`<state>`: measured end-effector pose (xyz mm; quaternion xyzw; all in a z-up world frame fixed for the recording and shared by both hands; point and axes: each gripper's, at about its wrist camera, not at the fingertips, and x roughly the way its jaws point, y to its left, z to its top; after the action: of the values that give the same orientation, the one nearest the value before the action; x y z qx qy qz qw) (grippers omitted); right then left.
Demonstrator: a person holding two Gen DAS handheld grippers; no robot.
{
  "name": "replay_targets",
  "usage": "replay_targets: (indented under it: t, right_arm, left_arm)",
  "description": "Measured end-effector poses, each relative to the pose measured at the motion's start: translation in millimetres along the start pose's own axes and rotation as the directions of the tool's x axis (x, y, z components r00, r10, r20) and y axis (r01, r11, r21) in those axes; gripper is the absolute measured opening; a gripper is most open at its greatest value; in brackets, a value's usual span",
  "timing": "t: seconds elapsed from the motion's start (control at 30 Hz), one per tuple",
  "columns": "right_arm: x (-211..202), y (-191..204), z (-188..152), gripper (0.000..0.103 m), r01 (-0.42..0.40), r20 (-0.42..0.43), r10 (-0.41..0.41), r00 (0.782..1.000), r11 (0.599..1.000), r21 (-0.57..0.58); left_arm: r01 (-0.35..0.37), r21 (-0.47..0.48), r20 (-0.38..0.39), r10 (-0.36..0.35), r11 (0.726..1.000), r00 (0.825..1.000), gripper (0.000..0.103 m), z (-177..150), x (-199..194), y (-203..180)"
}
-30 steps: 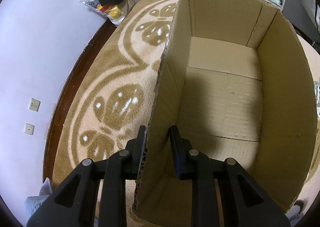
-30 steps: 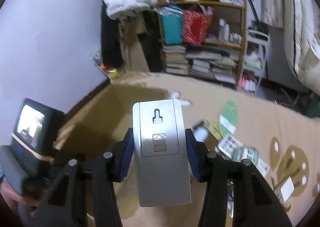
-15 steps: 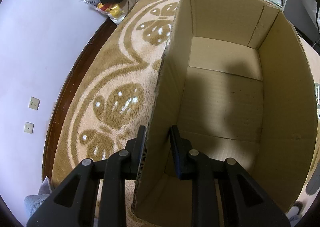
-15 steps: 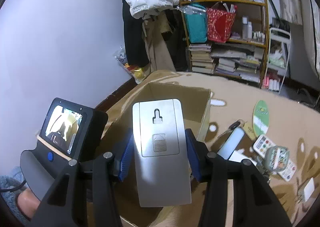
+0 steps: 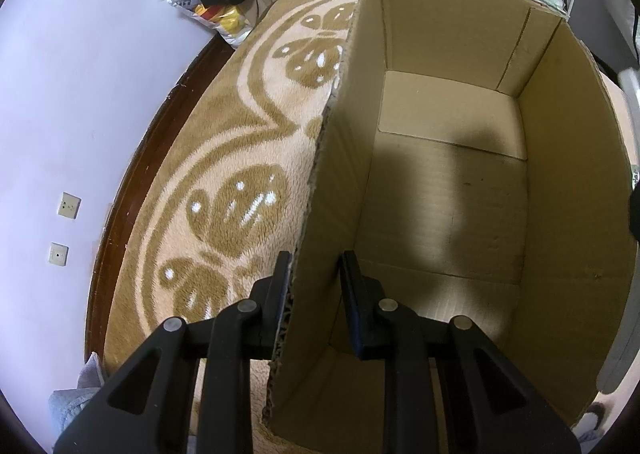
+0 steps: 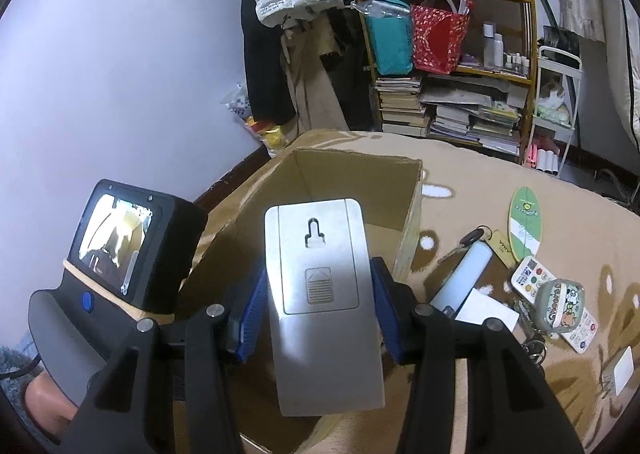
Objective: Organize rigid objects
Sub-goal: 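Carry the white plate into the box and release it with the right tool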
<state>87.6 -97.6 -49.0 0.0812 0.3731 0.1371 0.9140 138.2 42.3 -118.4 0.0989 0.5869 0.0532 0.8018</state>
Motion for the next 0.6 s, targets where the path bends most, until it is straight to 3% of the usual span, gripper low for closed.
replay_targets:
  t: [0.3,0.43,0.6]
  right_arm:
    - [-1.4,-1.9,0.6,0.054,-0.005,0.013,0.005,1.0,1.0,-0.003]
    - [-3.8,-8.7,2.4,0.09,0.044,0.029,-0.044,0.999,0.999,0.0]
    - [-13.5,-32.2,9.7,0.103,0.099,0.06,-0.103,0.993,0.993,0.062]
  left_arm:
    - [0.0,-0.005,-0.025,0.0,1.0,1.0,0.022,-1.5,3.9,2.3]
    - [-0.001,-0.006,-0.029,0.001,1.0,1.0,0.022,-2.5,4.5,2.1]
    - [-0.004,-0.001,-0.029,0.004,1.0,1.0,0.022,-2.2,4.0,2.1]
